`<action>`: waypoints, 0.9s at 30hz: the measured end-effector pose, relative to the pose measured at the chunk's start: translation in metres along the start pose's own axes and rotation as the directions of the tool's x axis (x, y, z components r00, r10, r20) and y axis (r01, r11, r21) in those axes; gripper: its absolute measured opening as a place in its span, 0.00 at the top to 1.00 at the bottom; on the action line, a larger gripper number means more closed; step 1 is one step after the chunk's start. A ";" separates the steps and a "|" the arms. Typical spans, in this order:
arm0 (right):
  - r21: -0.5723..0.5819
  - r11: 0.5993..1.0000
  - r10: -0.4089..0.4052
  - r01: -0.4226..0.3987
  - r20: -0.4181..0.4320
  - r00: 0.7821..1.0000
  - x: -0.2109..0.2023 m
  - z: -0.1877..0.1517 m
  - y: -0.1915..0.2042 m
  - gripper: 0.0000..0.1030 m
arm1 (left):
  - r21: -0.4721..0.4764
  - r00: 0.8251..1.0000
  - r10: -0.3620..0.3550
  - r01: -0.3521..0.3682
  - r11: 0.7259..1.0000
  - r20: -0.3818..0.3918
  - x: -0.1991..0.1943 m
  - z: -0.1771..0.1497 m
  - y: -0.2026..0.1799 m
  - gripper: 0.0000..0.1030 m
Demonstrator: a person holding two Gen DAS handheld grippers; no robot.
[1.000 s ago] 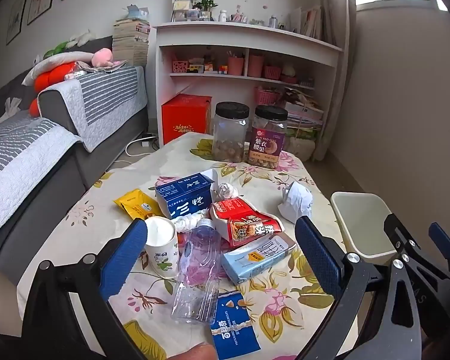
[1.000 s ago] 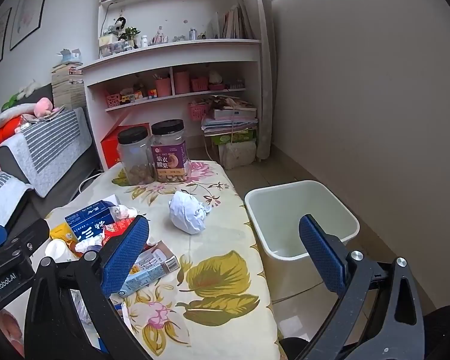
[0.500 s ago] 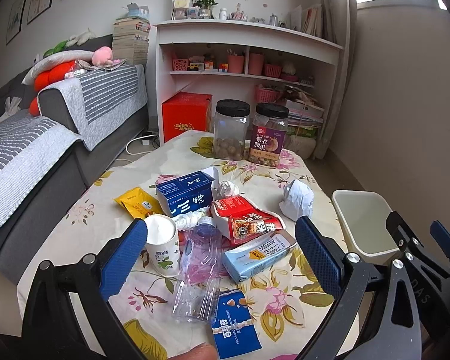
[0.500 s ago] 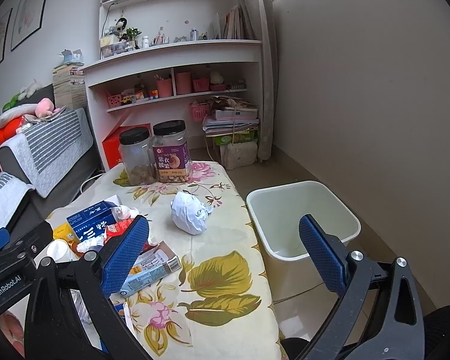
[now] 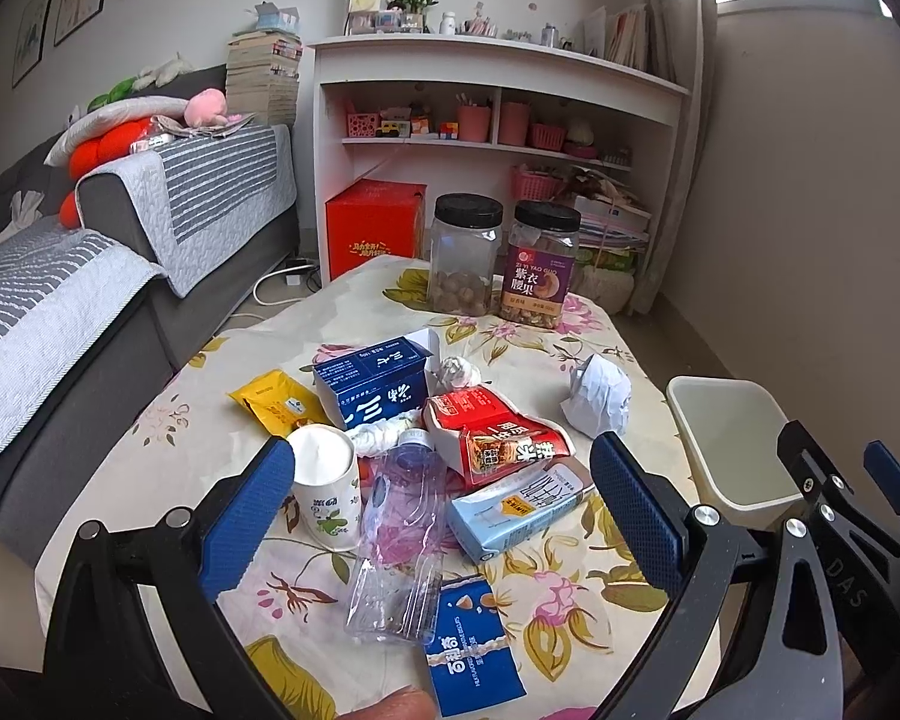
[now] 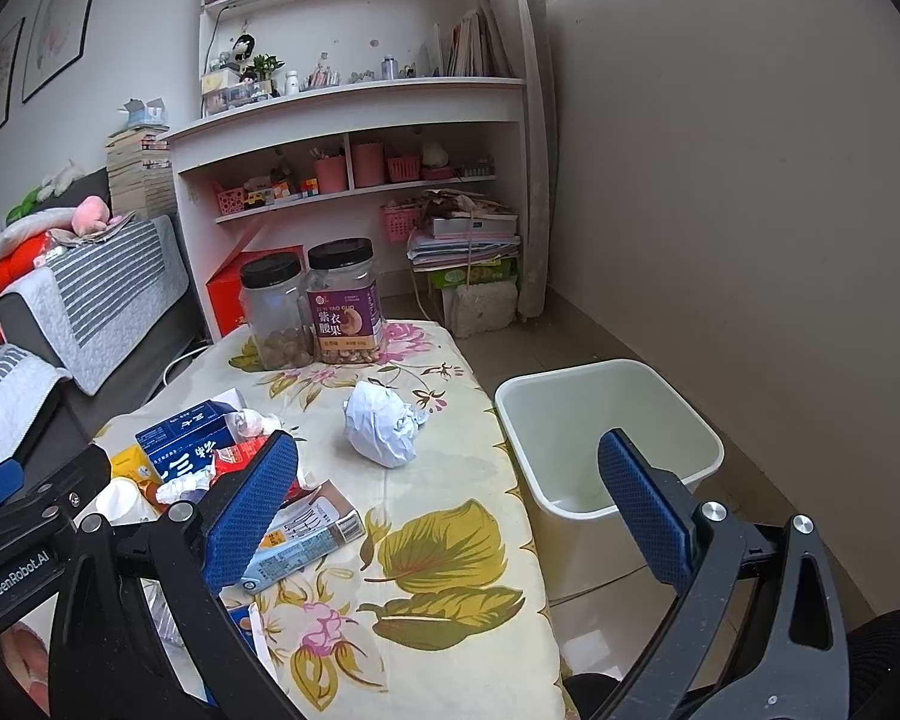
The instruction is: Collect trash
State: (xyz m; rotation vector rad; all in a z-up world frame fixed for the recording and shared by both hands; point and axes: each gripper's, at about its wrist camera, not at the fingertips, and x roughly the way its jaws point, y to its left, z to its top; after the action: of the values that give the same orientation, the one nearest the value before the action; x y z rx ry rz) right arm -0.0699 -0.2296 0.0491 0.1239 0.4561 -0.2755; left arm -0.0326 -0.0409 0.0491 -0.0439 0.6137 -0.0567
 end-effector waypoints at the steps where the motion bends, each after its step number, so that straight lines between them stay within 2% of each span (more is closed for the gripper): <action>1: 0.003 1.000 0.001 -0.001 -0.002 1.000 0.001 0.000 -0.001 0.07 | 0.000 1.000 -0.001 0.001 1.000 0.000 0.000 0.001 -0.001 0.07; 27: -0.012 1.000 0.001 -0.001 -0.030 1.000 0.000 -0.005 0.004 0.07 | -0.010 1.000 0.019 -0.019 1.000 -0.019 0.003 -0.001 0.005 0.07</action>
State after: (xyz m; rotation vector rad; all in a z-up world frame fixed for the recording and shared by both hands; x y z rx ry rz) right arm -0.0705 -0.2254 0.0450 0.1168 0.4871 -0.2701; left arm -0.0300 -0.0362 0.0465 -0.0477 0.6337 -0.0358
